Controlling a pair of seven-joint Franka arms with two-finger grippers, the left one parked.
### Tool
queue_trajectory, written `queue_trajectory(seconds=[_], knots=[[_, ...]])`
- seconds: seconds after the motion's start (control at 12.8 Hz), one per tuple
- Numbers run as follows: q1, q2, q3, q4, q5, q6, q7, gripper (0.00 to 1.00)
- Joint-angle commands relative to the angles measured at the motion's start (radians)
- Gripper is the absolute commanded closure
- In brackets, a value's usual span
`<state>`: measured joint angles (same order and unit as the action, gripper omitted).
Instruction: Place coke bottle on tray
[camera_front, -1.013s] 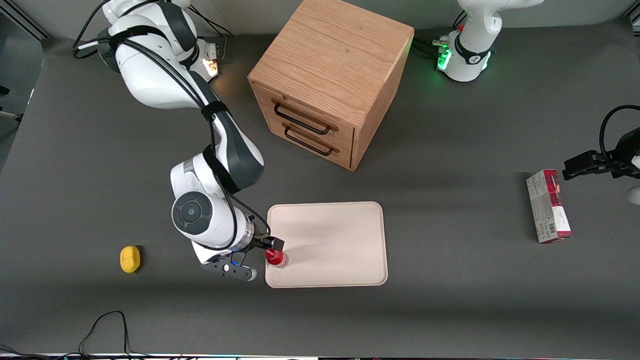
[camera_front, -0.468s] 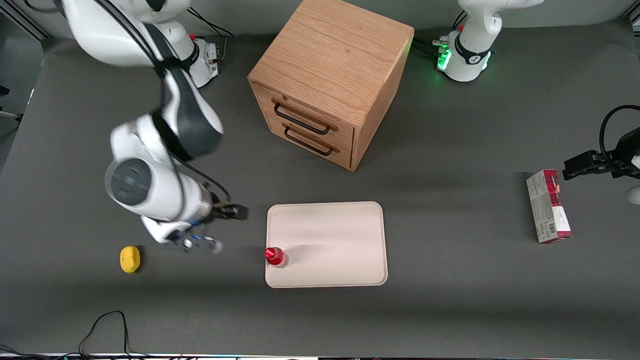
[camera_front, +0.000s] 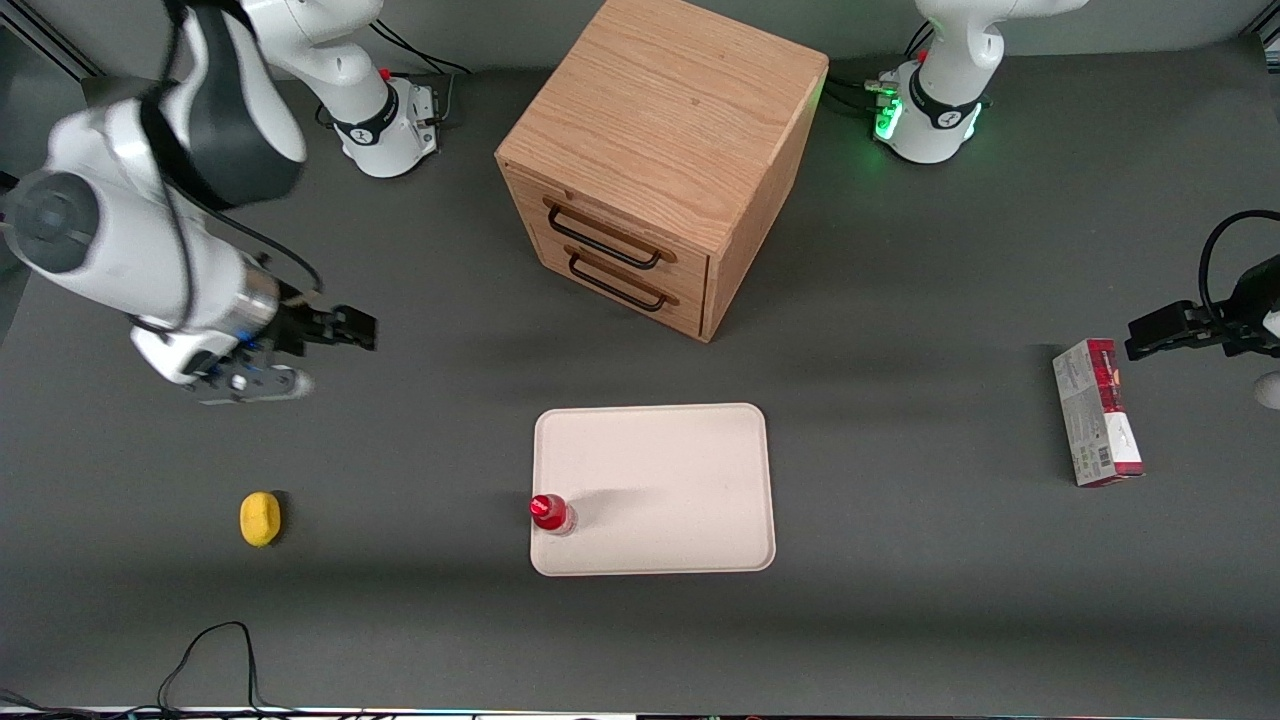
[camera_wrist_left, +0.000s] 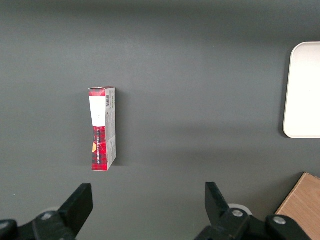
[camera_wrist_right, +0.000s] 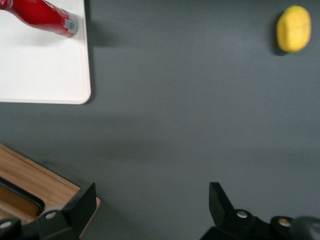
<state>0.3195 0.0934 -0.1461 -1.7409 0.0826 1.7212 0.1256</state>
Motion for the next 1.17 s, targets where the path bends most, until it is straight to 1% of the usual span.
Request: queue_trajectory(seconds=[0.0,0.23,0.62,0.7,0.78,0.94,1.01,1.09], knots=[[0.01,-0.018,-0.046,0.03,0.009,-0.064,-0.055,0.0],[0.007,-0.012,-0.056,0.066,0.011,-0.091,-0.063,0.0],[0.007,-0.011,-0.052,0.101,0.009,-0.091,-0.049,0.0],[-0.011,-0.014,-0.046,0.104,0.008,-0.103,-0.049,0.0],[-0.057,-0.014,-0.026,0.116,0.008,-0.127,-0.061,0.0],[-0.143,-0.014,0.055,0.139,0.002,-0.178,-0.067,0.0],[-0.169,-0.017,0.089,0.139,-0.004,-0.18,-0.076,0.0],[-0.183,-0.018,0.098,0.141,-0.004,-0.183,-0.08,0.0]])
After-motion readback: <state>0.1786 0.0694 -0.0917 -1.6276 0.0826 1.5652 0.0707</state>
